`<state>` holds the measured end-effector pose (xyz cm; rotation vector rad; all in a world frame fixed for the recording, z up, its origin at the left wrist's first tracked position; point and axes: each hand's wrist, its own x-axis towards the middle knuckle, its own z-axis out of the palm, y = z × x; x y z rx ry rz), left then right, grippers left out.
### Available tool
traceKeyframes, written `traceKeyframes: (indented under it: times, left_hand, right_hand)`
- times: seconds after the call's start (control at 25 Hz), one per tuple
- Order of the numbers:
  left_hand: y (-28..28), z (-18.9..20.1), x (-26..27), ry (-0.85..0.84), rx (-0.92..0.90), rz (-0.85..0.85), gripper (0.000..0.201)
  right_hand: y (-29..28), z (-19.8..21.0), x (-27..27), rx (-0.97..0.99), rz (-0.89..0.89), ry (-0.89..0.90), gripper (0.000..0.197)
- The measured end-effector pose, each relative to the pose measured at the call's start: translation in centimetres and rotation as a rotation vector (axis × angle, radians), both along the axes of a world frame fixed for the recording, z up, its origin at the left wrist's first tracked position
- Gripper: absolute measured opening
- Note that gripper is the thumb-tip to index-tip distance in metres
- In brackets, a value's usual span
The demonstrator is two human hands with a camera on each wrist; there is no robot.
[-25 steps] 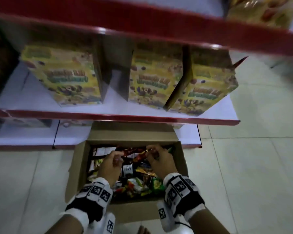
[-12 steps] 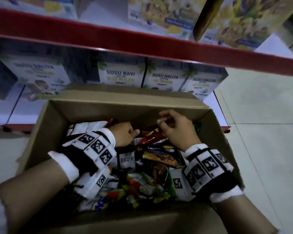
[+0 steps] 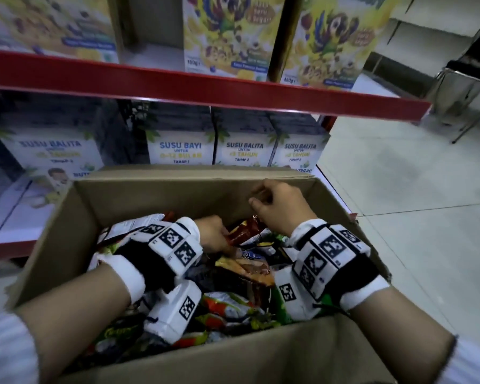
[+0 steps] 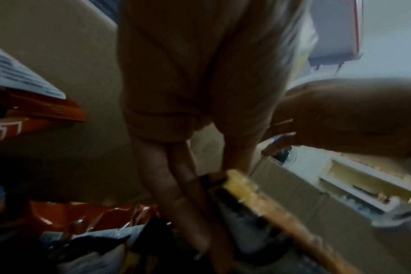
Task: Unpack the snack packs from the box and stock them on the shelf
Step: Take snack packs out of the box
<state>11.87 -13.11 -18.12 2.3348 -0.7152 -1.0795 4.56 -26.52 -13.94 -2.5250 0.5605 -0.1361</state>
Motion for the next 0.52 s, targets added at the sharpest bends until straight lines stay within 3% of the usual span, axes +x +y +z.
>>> traceKeyframes:
  times: [0.16,0.28,0.44,0.52]
  left_hand:
    - [2.8,2.9,0.0,0.028,-0.285,0.273,0.072]
    - [4.9,5.8,0.0,0.059,-0.539,0.392,0.064]
    - [6.1,8.1,0.0,0.083,-0.785,0.45,0.065]
    - [6.2,8.9,0.0,0.02,-0.846,0.451,0.067]
  right_hand:
    - [-1.2,1.0,-1.4,0.02,-0.106,-0.057,0.024]
    - [-1.3,2.1,-2.1,0.097,-0.116,-0.122,0.034]
    - [-0.4,4.2,-2.2,0.362,-0.049,-0.222,0.045]
    - [0.8,5.7,-2.2,0.615,-0.057,-0.218,0.047]
